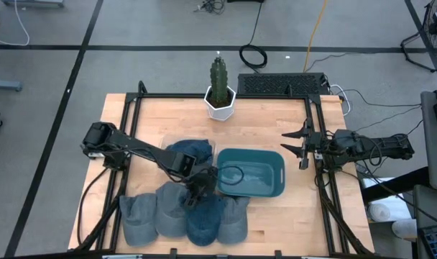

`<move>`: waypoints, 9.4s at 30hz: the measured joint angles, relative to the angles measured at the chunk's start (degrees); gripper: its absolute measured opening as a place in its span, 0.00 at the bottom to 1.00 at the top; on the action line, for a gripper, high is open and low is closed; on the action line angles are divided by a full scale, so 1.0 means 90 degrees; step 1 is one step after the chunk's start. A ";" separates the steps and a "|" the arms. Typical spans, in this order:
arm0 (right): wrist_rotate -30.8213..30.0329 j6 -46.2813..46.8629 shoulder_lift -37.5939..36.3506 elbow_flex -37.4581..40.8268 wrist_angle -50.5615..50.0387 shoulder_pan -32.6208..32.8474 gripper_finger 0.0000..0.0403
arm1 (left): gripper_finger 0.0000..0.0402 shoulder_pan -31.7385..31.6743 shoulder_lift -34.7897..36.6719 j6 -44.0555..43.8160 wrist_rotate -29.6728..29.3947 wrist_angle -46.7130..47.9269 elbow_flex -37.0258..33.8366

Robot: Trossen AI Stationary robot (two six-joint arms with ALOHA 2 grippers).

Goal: Pick & Place hat
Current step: Put the blue cap into the transparent bin

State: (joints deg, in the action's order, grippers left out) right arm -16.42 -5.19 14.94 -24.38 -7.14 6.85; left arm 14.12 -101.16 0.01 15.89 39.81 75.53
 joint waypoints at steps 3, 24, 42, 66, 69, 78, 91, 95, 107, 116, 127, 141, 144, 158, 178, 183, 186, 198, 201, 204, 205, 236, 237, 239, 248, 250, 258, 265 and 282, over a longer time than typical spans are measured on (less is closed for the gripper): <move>0.0000 0.0000 0.0002 0.0000 0.0000 -0.0002 0.39 | 0.62 0.0025 0.0007 -0.0046 0.0139 -0.0251 0.0012; 0.0002 0.0000 0.0008 -0.0001 -0.0007 0.0000 0.39 | 0.62 0.0029 -0.0499 -0.0641 -0.0098 -0.0342 0.0010; 0.0004 0.0000 0.0087 -0.0007 -0.0002 -0.0001 0.39 | 0.17 0.0027 -0.0622 -0.0886 0.0613 -0.0317 0.0286; 0.0004 0.0000 0.0087 -0.0005 -0.0002 0.0000 0.39 | 0.04 0.0593 -0.0614 -0.0451 -0.1468 0.4744 0.4914; 0.0004 0.0000 0.0087 -0.0005 -0.0002 -0.0001 0.39 | 0.04 0.0817 -0.0610 0.0573 -0.2294 0.5643 0.5393; 0.0001 0.0000 0.0085 0.0000 0.0002 0.0000 0.39 | 0.06 0.1382 -0.0333 0.2113 -0.4716 0.5572 0.5498; 0.0002 0.0000 0.0085 0.0002 0.0000 -0.0001 0.39 | 0.12 0.1516 -0.0311 0.4358 -0.7449 0.5577 0.5497; 0.0002 0.0000 0.0085 0.0000 0.0000 -0.0001 0.39 | 0.14 0.1437 -0.0307 0.4923 -0.7677 0.5574 0.5380; 0.0002 0.0000 0.0085 0.0000 0.0000 -0.0002 0.39 | 0.07 0.0961 -0.0318 0.6811 -0.7651 0.5577 0.4460; 0.0002 0.0000 0.0085 0.0000 0.0000 -0.0002 0.39 | 0.04 0.1109 -0.0311 0.6241 -0.7607 0.5579 0.4350; 0.0002 -0.0002 0.0087 0.0000 0.0000 -0.0002 0.39 | 0.04 0.1059 0.0766 0.3551 -0.6815 0.5590 0.4208; 0.0002 0.0000 0.0087 0.0000 0.0000 -0.0002 0.39 | 0.04 -0.0417 0.2961 0.1463 -0.4716 0.5577 0.4009; 0.0003 0.0000 0.0087 0.0000 0.0001 0.0000 0.39 | 0.04 -0.1020 0.3210 0.0927 -0.4604 0.5574 0.3595; 0.0002 -0.0002 0.0087 0.0000 0.0000 0.0000 0.39 | 0.05 -0.1764 0.2801 0.4922 -0.1672 0.5563 0.2382; 0.0004 0.0000 0.0085 0.0000 0.0000 0.0000 0.39 | 0.07 -0.1998 0.2611 0.5812 -0.0366 0.4706 0.1088; 0.0002 -0.0002 0.0085 0.0000 0.0000 0.0000 0.39 | 0.07 -0.2000 0.2604 0.6062 -0.0437 0.3786 0.0988; 0.0002 0.0000 0.0085 0.0000 0.0000 0.0000 0.39 | 0.07 -0.1996 0.2504 0.6199 -0.0441 0.3414 0.0988; 0.0004 0.0000 0.0085 0.0000 0.0000 -0.0001 0.39 | 0.08 -0.1998 0.1575 0.6610 -0.0431 0.2693 0.0984; 0.0002 0.0000 0.0086 0.0000 0.0000 -0.0002 0.39 | 0.08 -0.1966 0.1337 0.7121 -0.0426 0.2572 0.0981; 0.0002 0.0000 0.0087 0.0000 0.0000 0.0000 0.39 | 0.08 -0.1928 0.1183 0.7449 -0.0379 0.2408 0.0983; 0.0002 0.0000 0.0086 0.0000 0.0000 0.0000 0.39 | 0.08 -0.1923 0.1124 0.7484 -0.0316 0.2300 0.0982; 0.0003 0.0000 0.0087 0.0000 0.0000 0.0000 0.39 | 0.08 -0.2396 0.0102 0.7132 0.0957 0.3025 0.0981; 0.0003 0.0000 0.0087 0.0000 0.0000 -0.0001 0.39 | 0.08 -0.2396 0.0111 0.7120 0.0949 0.3096 0.0981; 0.0002 0.0000 0.0087 0.0000 0.0000 -0.0002 0.39 | 0.08 -0.2398 0.0114 0.6980 0.0830 0.3144 0.0981; 0.0003 -0.0001 0.0087 0.0000 -0.0001 -0.0001 0.39 | 0.08 -0.2578 0.0120 0.6813 0.0784 0.2981 0.0813; 0.0004 0.0000 0.0085 0.0000 0.0000 -0.0002 0.39 | 0.08 -0.2628 0.0126 0.6812 0.0790 0.2890 0.0651; 0.0002 -0.0001 0.0086 0.0000 0.0000 -0.0001 0.39 | 0.08 -0.2777 0.0126 0.6574 0.0837 0.1844 -0.0314; 0.0002 -0.0002 0.0087 0.0000 0.0000 0.0000 0.39 | 0.08 -0.2788 0.0138 0.6407 0.1502 0.0431 -0.1042; 0.0002 -0.0002 0.0087 0.0000 0.0000 -0.0002 0.39 | 0.08 -0.2807 0.0151 0.5908 0.1325 -0.0799 -0.1816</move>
State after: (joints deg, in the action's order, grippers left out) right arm -16.40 -5.21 15.72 -24.38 -7.14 6.83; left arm -11.14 -99.81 53.18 27.82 32.62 59.18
